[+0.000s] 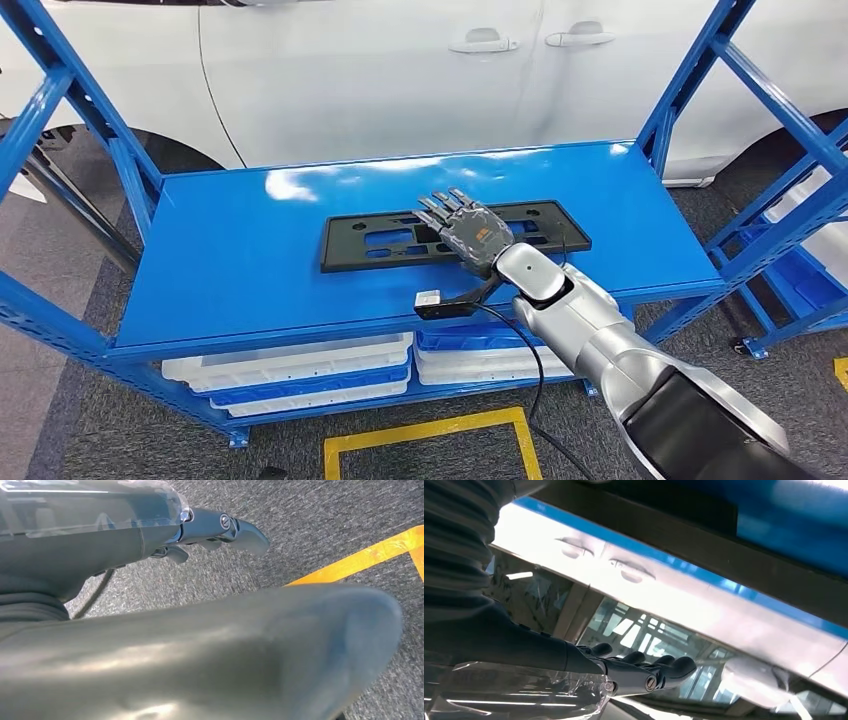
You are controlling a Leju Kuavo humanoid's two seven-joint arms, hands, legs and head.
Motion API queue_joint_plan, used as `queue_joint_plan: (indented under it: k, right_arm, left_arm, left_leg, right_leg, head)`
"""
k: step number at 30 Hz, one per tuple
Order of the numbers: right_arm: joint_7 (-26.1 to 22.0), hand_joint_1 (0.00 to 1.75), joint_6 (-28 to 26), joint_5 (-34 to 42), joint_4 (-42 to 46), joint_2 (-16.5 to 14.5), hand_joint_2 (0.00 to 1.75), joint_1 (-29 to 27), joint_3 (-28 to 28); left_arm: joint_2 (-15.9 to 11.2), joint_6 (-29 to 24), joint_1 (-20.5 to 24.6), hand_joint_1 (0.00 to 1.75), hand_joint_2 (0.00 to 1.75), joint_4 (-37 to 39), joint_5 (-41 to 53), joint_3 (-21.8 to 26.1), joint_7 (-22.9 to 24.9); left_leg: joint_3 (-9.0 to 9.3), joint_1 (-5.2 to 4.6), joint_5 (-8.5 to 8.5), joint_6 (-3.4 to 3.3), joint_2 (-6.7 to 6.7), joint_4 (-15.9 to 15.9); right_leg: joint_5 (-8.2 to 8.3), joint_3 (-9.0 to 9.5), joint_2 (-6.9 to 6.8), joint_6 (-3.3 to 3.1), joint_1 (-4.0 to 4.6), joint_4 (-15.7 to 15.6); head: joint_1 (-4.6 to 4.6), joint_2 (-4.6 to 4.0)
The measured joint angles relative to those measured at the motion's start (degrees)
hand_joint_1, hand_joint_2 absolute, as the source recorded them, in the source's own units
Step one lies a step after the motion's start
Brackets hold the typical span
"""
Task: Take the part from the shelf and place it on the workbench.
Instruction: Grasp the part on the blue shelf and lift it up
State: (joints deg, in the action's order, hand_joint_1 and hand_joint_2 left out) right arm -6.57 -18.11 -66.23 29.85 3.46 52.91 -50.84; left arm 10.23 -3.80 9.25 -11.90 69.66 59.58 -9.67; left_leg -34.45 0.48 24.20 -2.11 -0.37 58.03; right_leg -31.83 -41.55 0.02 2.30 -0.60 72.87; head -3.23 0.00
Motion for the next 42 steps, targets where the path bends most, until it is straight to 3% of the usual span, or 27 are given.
queue_joint_plan:
  k: [1, 2, 4, 6, 8, 11, 12, 14, 16, 17, 18, 19, 21, 26, 28, 30, 31, 32, 33, 35, 36, 37, 40, 42]
  right_arm:
    - [0.17, 1.74, 0.05, -0.15, -0.54, -0.02, 1.75, -0.07, 0.01]
    - [0.41, 1.74, 0.19, -0.39, -1.01, -0.03, 1.75, -0.06, 0.01]
    - [0.89, 1.75, 0.70, -1.00, -1.81, -0.03, 1.75, 0.27, 0.02]
    - [1.08, 1.75, 1.13, -1.45, -2.41, -0.07, 1.75, 0.75, 0.03]
    - [1.10, 1.75, 1.33, -1.76, -2.90, -0.14, 1.75, 0.98, 0.03]
    - [1.07, 1.75, 1.76, -2.01, -3.45, -0.22, 1.75, 1.21, 0.05]
    - [1.03, 1.75, 1.90, -2.04, -3.59, -0.30, 1.75, 1.41, 0.07]
    - [0.90, 1.75, 2.08, -2.13, -3.90, -0.46, 1.75, 1.71, 0.07]
    - [0.76, 1.75, 2.11, -2.29, -4.25, -0.51, 1.75, 1.66, 0.05]
    - [0.73, 1.73, 2.11, -2.37, -4.41, -0.51, 1.75, 1.62, 0.05]
    - [0.72, 1.73, 2.11, -2.43, -4.53, -0.51, 1.75, 1.62, 0.05]
    - [0.72, 1.72, 2.11, -2.46, -4.63, -0.51, 1.75, 1.68, 0.05]
    - [0.73, 1.71, 2.08, -2.54, -4.80, -0.50, 1.75, 1.84, 0.05]
    - [-0.47, 1.74, 1.99, -1.08, -5.07, -0.45, 1.75, 1.97, 0.43]
    - [-2.89, 1.75, 2.20, 1.85, -5.09, -0.41, 1.75, 1.86, 1.48]
    - [-6.05, 1.75, 2.64, 5.59, -4.96, -0.39, 1.75, 1.42, 3.13]
    - [-7.71, 1.75, 2.91, 7.58, -4.77, -0.37, 1.75, 1.16, 4.11]
    - [-9.37, 1.75, 3.25, 9.65, -4.38, -0.34, 1.75, 0.96, 5.17]
    - [-11.09, 1.75, 3.73, 11.88, -3.64, -0.25, 1.75, 0.86, 6.42]
    - [-14.12, 1.75, 4.89, 16.31, -1.37, 0.09, 1.75, 0.94, 9.22]
    - [-15.29, 1.75, 5.52, 18.19, -0.04, 0.28, 1.75, 1.08, 10.68]
    - [-16.12, 1.75, 5.98, 19.57, 1.16, 0.41, 1.75, 1.21, 11.99]
    - [-17.09, 1.75, 6.65, 21.12, 3.78, 0.68, 1.75, 1.34, 14.53]
    - [-17.17, 1.75, 6.83, 21.25, 4.95, 0.84, 1.75, 1.31, 15.33]
  left_arm:
    - [0.00, 0.01, -0.03, 0.00, 0.00, 0.00, -0.01, 0.00, -0.04]
    - [0.00, 0.03, -0.03, 0.00, 0.00, -0.01, -0.01, 0.00, -0.08]
    - [0.01, 0.08, 0.00, 0.00, 0.00, -0.01, -0.02, 0.00, -0.18]
    - [0.06, 0.13, 0.07, 0.00, 0.00, 0.01, -0.05, 0.00, -0.24]
    - [0.08, 0.14, 0.12, 0.00, 0.00, 0.03, -0.09, 0.00, -0.25]
    - [0.03, 0.08, 0.19, 0.00, 0.00, 0.03, -0.12, 0.00, -0.25]
    - [0.02, 0.05, 0.20, 0.00, 0.00, 0.03, -0.13, 0.00, -0.25]
    - [-0.01, 0.04, 0.19, 0.00, 0.00, 0.03, -0.14, 0.00, -0.25]
    - [-0.02, 0.04, 0.15, 0.00, 0.00, 0.03, -0.14, 0.00, -0.24]
    - [-0.04, 0.04, 0.12, 0.00, 0.00, 0.03, -0.14, 0.00, -0.24]
    - [-0.06, 0.03, 0.12, 0.00, 0.00, 0.03, -0.14, 0.00, -0.24]
    - [-0.08, 0.02, 0.14, 0.00, 0.00, 0.03, -0.14, 0.00, -0.24]
    - [-0.10, 0.01, 0.25, 0.00, 0.00, 0.03, -0.13, 0.00, -0.24]
    - [-0.15, 0.00, 0.29, 0.00, 0.00, 0.03, -0.13, 0.02, -0.22]
    - [-0.15, 0.03, 0.42, 0.00, 0.00, 0.03, -0.17, 0.02, -0.25]
    - [-0.15, 0.09, 0.43, 0.00, 0.00, 0.03, -0.25, 0.02, -0.25]
    - [-0.15, 0.11, 0.40, 0.00, 0.00, 0.03, -0.34, 0.03, -0.25]
    - [-0.15, 0.11, 0.37, 0.00, 0.00, 0.03, -0.45, 0.03, -0.25]
    - [-0.15, 0.10, 0.36, 0.00, 0.00, 0.03, -0.57, 0.04, -0.25]
    - [-0.14, 0.07, 0.35, 0.00, 0.00, 0.04, -0.73, 0.04, -0.25]
    - [-0.13, 0.05, 0.37, 0.00, 0.00, 0.05, -0.77, 0.05, -0.25]
    - [-0.12, 0.02, 0.38, 0.00, 0.00, 0.06, -0.81, 0.05, -0.25]
    - [-0.11, -0.05, 0.40, 0.00, 0.00, 0.07, -0.88, 0.07, -0.24]
    - [-0.13, -0.07, 0.37, 0.00, 0.00, 0.07, -0.88, 0.07, -0.23]
  left_leg:
    - [0.00, -0.04, 0.04, -0.04, -0.04, 0.05]
    - [0.01, -0.07, 0.07, -0.05, -0.10, 0.10]
    - [0.09, -0.19, 0.16, 0.00, -0.20, 0.17]
    - [-0.01, -0.43, 0.28, 0.29, -0.19, 0.25]
    - [-0.09, -0.51, 0.34, 0.80, -0.13, 0.21]
    - [-0.45, -0.50, 1.40, 1.68, -0.05, 1.28]
    - [-1.33, -0.46, 2.72, 1.96, -0.04, 3.36]
    - [-4.55, -0.16, 6.21, 2.47, -0.02, 10.43]
    - [-7.24, 0.14, 7.62, 2.94, 0.00, 15.75]
    - [-7.24, 0.32, 6.72, 3.15, 0.01, 15.48]
    - [-6.16, 0.53, 4.85, 3.32, 0.04, 13.00]
    - [-4.45, 0.75, 2.77, 3.43, 0.08, 9.17]
    - [-1.43, 0.81, 0.54, 3.21, 0.08, 2.89]
    - [-0.71, 0.61, 0.45, 1.24, -0.01, 1.15]
    - [-0.62, 0.70, 0.32, 0.72, 0.05, 0.96]
    - [-0.67, 0.63, 0.35, 0.51, 0.08, 0.97]
    - [-0.67, 0.60, 0.36, 0.47, 0.06, 0.97]
    - [-0.66, 0.59, 0.38, 0.45, 0.01, 0.99]
    - [-0.62, 0.57, 0.39, 0.46, -0.06, 1.01]
    - [-0.57, 0.50, 0.46, 0.59, -0.13, 1.05]
    - [-0.64, 0.40, 0.50, 0.76, -0.13, 1.10]
    - [-0.71, 0.33, 0.53, 1.00, -0.11, 1.11]
    - [-0.75, 0.28, 0.60, 1.89, -0.07, 0.94]
    - [-1.44, 0.27, 2.04, 2.40, -0.03, 2.74]
  right_leg:
    - [0.12, -0.76, 0.00, -0.04, -0.01, 1.34]
    - [1.31, -0.42, 0.00, -0.19, 0.00, 0.35]
    - [5.34, 2.79, 0.00, -0.86, 0.18, -6.82]
    - [7.59, 5.67, -0.08, -1.55, 0.55, -13.25]
    - [7.63, 6.33, -0.12, -1.90, 0.83, -14.91]
    - [8.02, 6.80, -0.18, -2.59, 0.40, -15.78]
    - [8.14, 6.99, -0.22, -2.83, 0.22, -16.06]
    - [8.11, 7.09, -0.26, -3.13, 0.21, -16.11]
    - [7.98, 7.13, -0.23, -3.15, 0.21, -15.99]
    - [7.88, 7.14, -0.19, -3.06, 0.16, -15.87]
    - [7.71, 7.17, -0.13, -2.88, 0.07, -15.67]
    - [7.48, 7.19, -0.06, -2.61, -0.02, -15.38]
    - [7.02, 6.97, 0.09, -1.92, 0.08, -14.68]
    - [6.08, 6.35, 0.08, -0.39, -0.06, -13.42]
    - [3.19, 4.14, 0.05, 0.04, -0.19, -8.51]
    - [-0.05, 0.45, 0.04, 0.28, -0.19, -0.84]
    - [-0.58, -0.80, 0.04, 0.31, -0.19, 1.64]
    - [0.04, -1.04, 0.04, 0.24, -0.19, 1.96]
    - [1.69, -0.15, 0.04, 0.06, -0.17, -0.10]
    - [5.66, 3.45, 0.05, -0.59, -0.02, -7.97]
    - [6.84, 4.94, 0.04, -0.89, 0.14, -11.35]
    - [7.32, 5.81, 0.04, -1.12, 0.32, -13.40]
    - [7.29, 6.23, 0.00, -1.74, 0.42, -14.59]
    - [7.55, 6.54, -0.07, -2.36, 0.09, -15.15]
  head:
    - [0.00, 0.00]
    - [0.00, -0.01]
    - [0.00, -0.01]
    - [0.00, 0.00]
    - [0.00, 0.00]
    - [0.00, 0.00]
    - [-0.01, 0.00]
    - [-0.01, -0.01]
    - [0.00, 0.00]
    - [0.00, 0.00]
    - [0.00, 0.00]
    - [0.00, 0.00]
    - [0.00, 0.00]
    - [0.01, 0.00]
    - [0.00, 0.00]
    - [0.00, 0.00]
    - [0.00, 0.00]
    - [0.00, 0.00]
    - [0.00, 0.00]
    - [0.00, 0.00]
    - [0.00, 0.00]
    - [0.00, 0.00]
    - [0.00, 0.00]
    - [0.00, 0.00]
